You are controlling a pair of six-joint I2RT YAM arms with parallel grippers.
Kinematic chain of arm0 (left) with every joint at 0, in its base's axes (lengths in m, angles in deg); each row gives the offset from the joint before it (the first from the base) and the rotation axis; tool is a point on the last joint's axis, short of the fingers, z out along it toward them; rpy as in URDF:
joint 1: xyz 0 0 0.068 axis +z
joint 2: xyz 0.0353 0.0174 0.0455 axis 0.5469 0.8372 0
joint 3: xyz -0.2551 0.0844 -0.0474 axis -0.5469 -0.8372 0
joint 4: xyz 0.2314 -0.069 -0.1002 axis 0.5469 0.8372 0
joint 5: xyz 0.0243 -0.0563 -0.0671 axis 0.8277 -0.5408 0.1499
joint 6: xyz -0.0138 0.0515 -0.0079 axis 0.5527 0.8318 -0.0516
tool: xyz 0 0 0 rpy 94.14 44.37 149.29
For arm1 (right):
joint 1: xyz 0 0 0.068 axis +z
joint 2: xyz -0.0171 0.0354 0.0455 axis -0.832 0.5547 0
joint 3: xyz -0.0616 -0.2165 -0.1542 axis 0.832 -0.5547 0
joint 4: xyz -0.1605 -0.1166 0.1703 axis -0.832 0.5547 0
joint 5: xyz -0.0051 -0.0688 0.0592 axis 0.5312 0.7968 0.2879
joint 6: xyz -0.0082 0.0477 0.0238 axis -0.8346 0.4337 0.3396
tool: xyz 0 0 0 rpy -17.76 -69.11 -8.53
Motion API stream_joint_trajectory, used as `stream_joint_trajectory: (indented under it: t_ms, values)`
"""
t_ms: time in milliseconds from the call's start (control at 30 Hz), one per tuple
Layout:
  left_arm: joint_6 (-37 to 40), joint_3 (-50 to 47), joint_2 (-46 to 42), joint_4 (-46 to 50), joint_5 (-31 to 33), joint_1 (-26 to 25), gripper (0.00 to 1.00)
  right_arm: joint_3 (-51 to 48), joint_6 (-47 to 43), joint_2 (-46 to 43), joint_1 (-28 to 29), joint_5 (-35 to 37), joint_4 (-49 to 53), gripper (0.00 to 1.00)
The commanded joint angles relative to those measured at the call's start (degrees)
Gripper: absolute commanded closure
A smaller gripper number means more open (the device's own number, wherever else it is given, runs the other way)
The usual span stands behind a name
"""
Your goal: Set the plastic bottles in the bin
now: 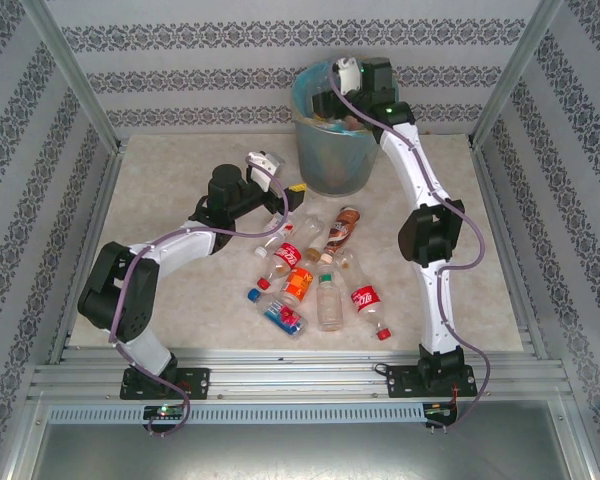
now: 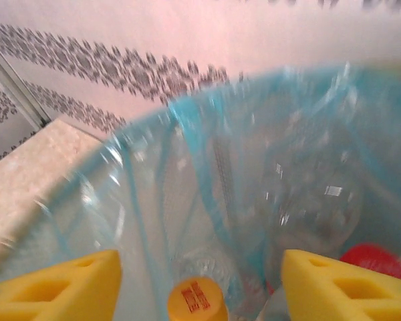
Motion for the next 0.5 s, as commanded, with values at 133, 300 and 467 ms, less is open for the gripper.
stream_joint_trajectory:
  t_ms: [133,300,467]
  values:
    - [-3.5,4.3,-8.7,16.1,5.3,0.4,0.10,4.7,0.3,-8.8,2.3,4.6,0.9,0.26]
    - [-4.6,9.1,-12.1,37.8,8.0,-0.2,0.14,-5.3,-2.1,-20.5,5.4,9.5,3.3,0.25]
    - [-7.1,11.2,-13.5,57.4,10.2,-2.4,0.17,-29.2,-4.3,-36.8,9.6,14.4,-1.6,0.24]
